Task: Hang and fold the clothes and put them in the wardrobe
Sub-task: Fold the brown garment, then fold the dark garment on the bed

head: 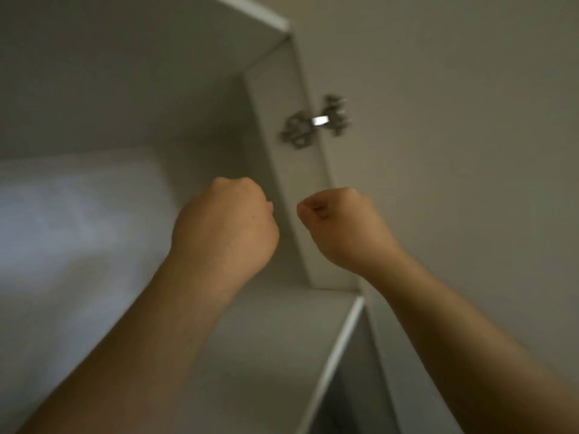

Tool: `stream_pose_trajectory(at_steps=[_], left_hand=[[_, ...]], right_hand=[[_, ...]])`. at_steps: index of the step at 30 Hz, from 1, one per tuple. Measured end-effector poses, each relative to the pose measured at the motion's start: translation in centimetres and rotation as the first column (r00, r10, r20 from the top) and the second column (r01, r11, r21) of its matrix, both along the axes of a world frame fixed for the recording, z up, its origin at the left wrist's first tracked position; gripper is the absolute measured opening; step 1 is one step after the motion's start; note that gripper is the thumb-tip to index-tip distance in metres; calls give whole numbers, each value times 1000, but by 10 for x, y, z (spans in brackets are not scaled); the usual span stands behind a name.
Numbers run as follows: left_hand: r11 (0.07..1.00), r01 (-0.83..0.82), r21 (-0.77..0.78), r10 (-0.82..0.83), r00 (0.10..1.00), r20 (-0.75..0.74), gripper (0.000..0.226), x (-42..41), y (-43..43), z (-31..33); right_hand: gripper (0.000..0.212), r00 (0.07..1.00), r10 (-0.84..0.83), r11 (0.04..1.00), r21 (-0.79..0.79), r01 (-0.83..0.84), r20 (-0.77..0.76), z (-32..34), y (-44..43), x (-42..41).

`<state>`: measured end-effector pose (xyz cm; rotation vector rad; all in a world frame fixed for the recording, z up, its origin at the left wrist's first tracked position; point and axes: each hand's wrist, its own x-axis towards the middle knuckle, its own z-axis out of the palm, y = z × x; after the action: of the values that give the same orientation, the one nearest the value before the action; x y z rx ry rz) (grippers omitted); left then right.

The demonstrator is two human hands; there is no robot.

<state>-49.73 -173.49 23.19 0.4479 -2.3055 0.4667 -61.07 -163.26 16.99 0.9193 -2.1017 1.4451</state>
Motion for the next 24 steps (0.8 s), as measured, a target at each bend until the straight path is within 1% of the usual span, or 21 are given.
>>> stream_pose_trajectory(at_steps=[3,6,10,14,17,19,21,24], left_hand=[[976,215,24,-216,976,36,37,-44,69,-6],[926,377,9,-377,925,52,38,-74,151,-15],[800,592,93,-596,803,14,36,-86,283,-38],[600,762,242,-778,627,-46,33,-83,423,-74],[407,848,340,-874,469,-124,34,-73,530,-103],[281,874,397,-917,366,-157,37,-66,598,-119],[174,880,443,-952,266,-154,38,-61,663,-131],[46,870,491,-983,127,-134,38,-54,748,-147]], right_hand=[[29,981,-189,980,-57,192,54,-14,98,-13],[30,928,-364,925,-82,370,85,-25,201,-12],[31,814,-574,814,-49,579,87,-41,343,8],[30,674,-733,676,-10,737,91,-67,493,40],[25,588,-803,594,54,803,95,-85,604,72],[28,517,-851,525,134,841,90,-93,670,95],[32,446,-891,454,177,873,87,-98,730,119],[41,344,-936,352,224,909,77,-107,802,151]])
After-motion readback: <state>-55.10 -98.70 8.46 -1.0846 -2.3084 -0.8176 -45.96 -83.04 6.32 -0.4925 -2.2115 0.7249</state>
